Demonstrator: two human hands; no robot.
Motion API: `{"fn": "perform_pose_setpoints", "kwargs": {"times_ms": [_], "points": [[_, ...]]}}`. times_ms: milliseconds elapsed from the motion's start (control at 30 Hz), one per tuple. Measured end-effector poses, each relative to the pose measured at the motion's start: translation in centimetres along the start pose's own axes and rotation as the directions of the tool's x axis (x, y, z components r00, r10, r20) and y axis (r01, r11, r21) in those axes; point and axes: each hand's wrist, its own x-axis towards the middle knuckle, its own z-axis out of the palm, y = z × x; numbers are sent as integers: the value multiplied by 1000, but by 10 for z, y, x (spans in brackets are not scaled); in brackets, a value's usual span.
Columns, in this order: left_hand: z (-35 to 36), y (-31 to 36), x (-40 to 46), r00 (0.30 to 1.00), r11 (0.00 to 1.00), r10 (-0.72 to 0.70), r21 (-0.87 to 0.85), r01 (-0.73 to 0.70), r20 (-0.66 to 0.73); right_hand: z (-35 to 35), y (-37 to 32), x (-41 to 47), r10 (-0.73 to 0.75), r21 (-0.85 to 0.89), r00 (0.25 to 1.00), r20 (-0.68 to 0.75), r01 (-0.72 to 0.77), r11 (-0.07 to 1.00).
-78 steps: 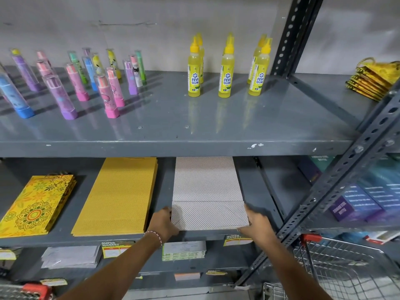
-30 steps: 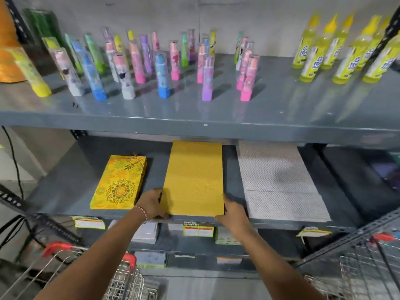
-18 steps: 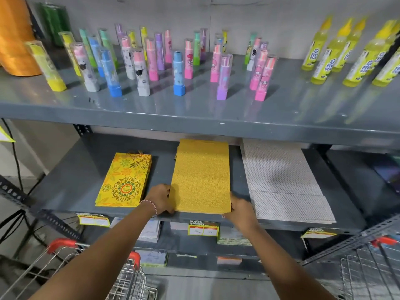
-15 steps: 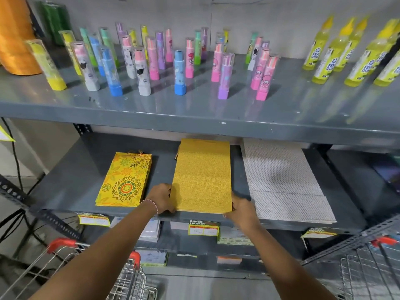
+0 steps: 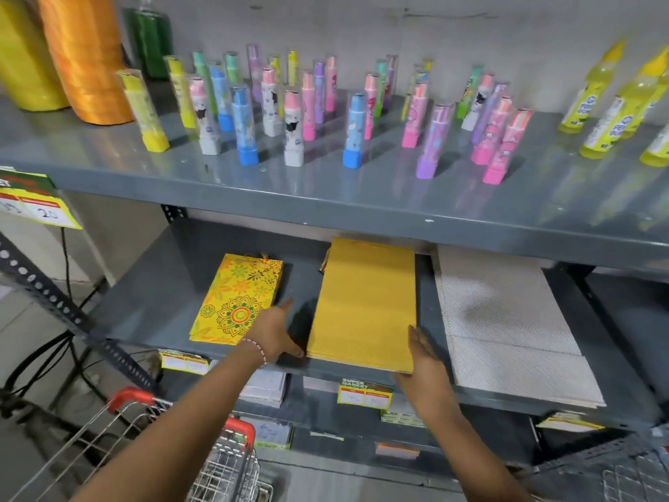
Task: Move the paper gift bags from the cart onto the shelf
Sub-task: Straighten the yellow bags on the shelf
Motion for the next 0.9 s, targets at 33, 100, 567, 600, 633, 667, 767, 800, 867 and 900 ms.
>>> {"fn": "perform_pose_setpoints", "kwargs": {"times_ms": [33, 100, 567, 600, 633, 667, 767, 800, 867, 900], "points": [[-13, -14, -3, 999, 998, -2, -66, -1, -43, 1, -14, -6, -78, 35, 996, -42, 79, 996], [-43, -52, -12, 988, 992, -39, -128, 20, -148, 10, -53, -12, -250, 102, 964, -91, 259, 961], [-90, -164, -13, 996, 993, -69, 91, 73, -48, 126, -198, 37, -219, 268, 946, 241, 152, 951], [-91, -163, -11, 997, 996, -59, 59, 61, -44, 129, -199, 36, -216, 242, 948, 233, 159, 957], [-90, -166, -9, 997, 998, -59, 3, 60, -40, 133, -201, 36, -214, 203, 951, 224, 170, 964], [-90, -165, -8, 996, 996, -80, -47, 79, -30, 137, -201, 37, -215, 165, 953, 212, 182, 969], [-87, -176, 2, 995, 977, -96, -193, 94, -5, 141, -201, 40, -215, 104, 961, 172, 200, 974], [-83, -191, 10, 996, 971, -93, -222, 91, 0, 143, -203, 41, -214, 87, 963, 163, 202, 975], [-77, -208, 21, 996, 966, -85, -243, 84, 6, 144, -205, 40, -217, 74, 964, 154, 207, 975], [-80, -204, 17, 996, 964, -93, -250, 93, 12, 145, -207, 39, -216, 81, 965, 151, 206, 975]]}}
